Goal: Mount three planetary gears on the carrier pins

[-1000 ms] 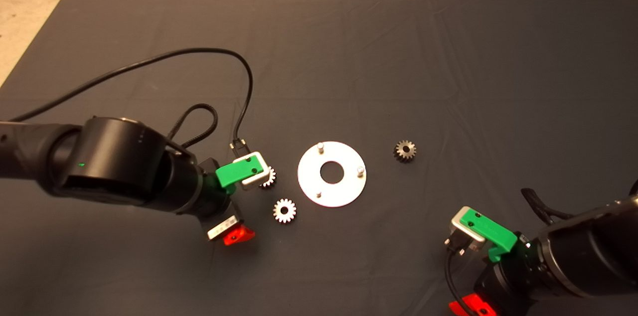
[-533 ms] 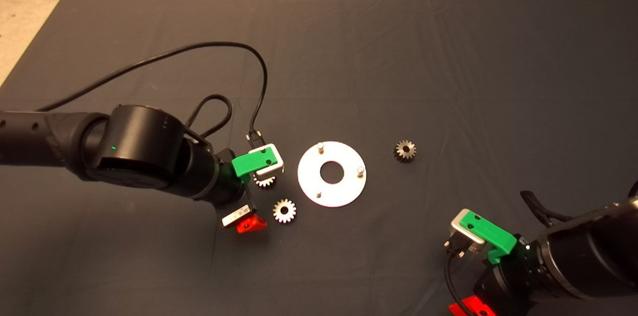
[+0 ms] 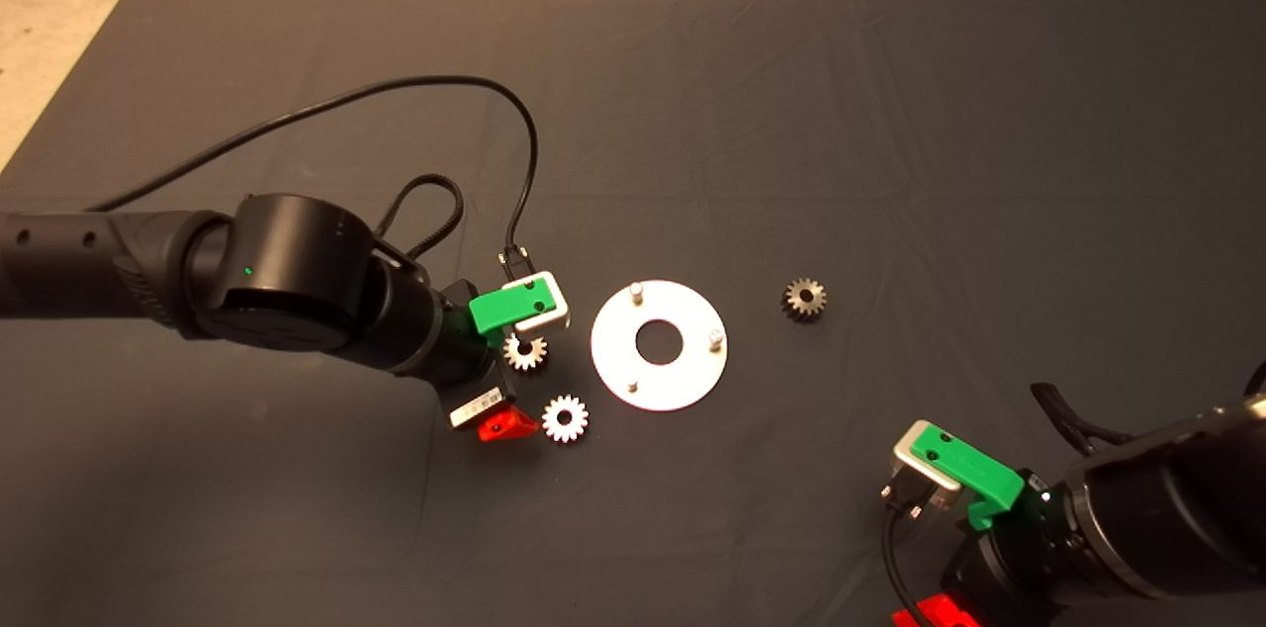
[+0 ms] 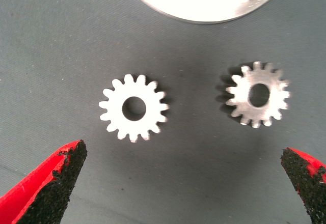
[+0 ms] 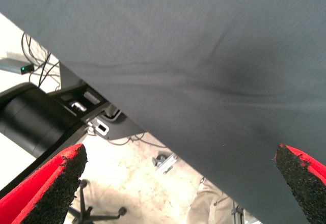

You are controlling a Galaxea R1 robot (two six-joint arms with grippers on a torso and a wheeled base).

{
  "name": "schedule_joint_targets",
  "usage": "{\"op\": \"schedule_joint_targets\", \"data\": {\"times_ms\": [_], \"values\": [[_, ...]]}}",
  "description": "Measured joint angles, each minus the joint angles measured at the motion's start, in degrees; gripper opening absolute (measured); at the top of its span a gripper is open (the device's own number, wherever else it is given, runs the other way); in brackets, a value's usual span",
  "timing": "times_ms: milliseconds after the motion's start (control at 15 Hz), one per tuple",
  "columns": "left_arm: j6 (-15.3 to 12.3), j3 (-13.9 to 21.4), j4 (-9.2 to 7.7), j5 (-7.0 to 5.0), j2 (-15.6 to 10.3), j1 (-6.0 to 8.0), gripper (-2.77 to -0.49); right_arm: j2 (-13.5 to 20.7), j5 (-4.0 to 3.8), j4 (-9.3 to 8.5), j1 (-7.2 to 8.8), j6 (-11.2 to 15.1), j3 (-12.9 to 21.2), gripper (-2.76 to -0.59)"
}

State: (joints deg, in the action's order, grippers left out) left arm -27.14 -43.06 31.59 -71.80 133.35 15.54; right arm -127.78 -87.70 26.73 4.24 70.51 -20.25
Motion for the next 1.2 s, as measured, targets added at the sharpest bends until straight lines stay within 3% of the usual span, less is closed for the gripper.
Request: {"op": "schedule_joint_targets", "data": {"times_ms": [133, 333, 467, 600, 867, 1200], "values": [[1.13, -0.79, -0.02, 1.74, 0.15, 0.0, -0.51, 0.03, 0.02, 0.0, -0.29, -0.2, 0.02, -0.6], [1.15, -1.59, 0.07, 2.45, 0.73, -0.02, -0.51, 0.09, 0.02, 0.0, -0.5, -0.54, 0.01, -0.6], [1.3, -1.9, 0.51, 3.09, 1.23, -1.09, -0.5, 0.13, 0.02, 0.0, -0.61, -0.72, 0.02, -0.6], [2.01, -2.85, 2.51, 3.45, 2.24, -3.42, -0.51, 0.24, 0.0, -0.02, -0.63, -0.85, 0.02, -0.6], [2.29, -3.35, 3.66, 3.95, 2.82, -3.64, -0.5, 0.3, 0.05, -0.01, -0.61, -0.86, 0.02, -0.6], [2.45, -3.6, 3.74, 4.18, 2.84, -3.61, -0.51, 0.38, 0.02, -0.02, -0.69, -1.46, 0.02, -0.6]]}}
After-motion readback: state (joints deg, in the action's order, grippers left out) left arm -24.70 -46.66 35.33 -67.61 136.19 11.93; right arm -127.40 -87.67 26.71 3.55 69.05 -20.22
